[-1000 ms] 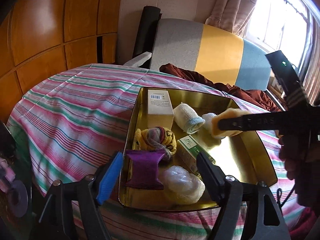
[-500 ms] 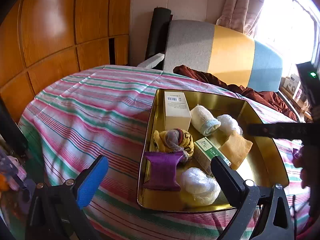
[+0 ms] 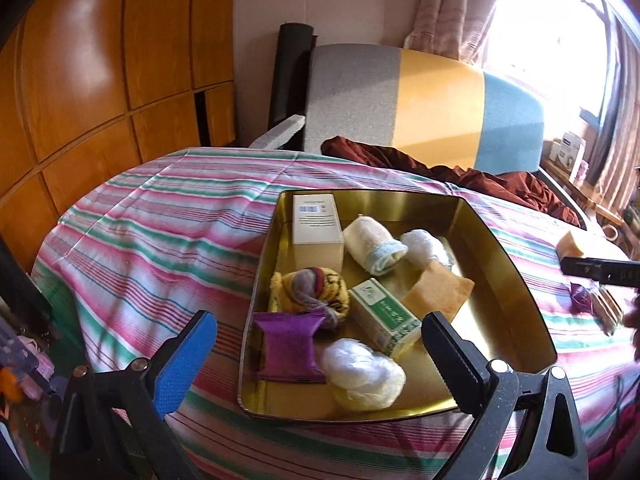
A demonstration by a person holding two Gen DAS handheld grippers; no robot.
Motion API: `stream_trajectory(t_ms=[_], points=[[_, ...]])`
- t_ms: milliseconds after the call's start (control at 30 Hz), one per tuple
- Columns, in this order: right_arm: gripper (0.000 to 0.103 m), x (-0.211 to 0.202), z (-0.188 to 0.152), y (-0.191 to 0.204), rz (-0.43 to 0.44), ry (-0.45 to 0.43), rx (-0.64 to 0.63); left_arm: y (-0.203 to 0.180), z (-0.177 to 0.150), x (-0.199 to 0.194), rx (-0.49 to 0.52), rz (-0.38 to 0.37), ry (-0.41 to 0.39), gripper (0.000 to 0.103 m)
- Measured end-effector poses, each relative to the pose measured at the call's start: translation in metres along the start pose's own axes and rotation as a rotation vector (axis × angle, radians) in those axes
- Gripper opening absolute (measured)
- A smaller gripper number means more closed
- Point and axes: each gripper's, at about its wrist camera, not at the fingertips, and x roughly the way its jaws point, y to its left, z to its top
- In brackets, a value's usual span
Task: Organize objects
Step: 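Move both tools back toward the remaining items on the table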
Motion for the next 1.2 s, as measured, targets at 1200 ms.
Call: stream_trajectory(t_ms=[1200], points=[[0.086,-0.043,-0.08,-0.274,-0.111,-0.13,0.929,-0.289,0.003,0.038,0.379,-0.577,0.218,0.102]])
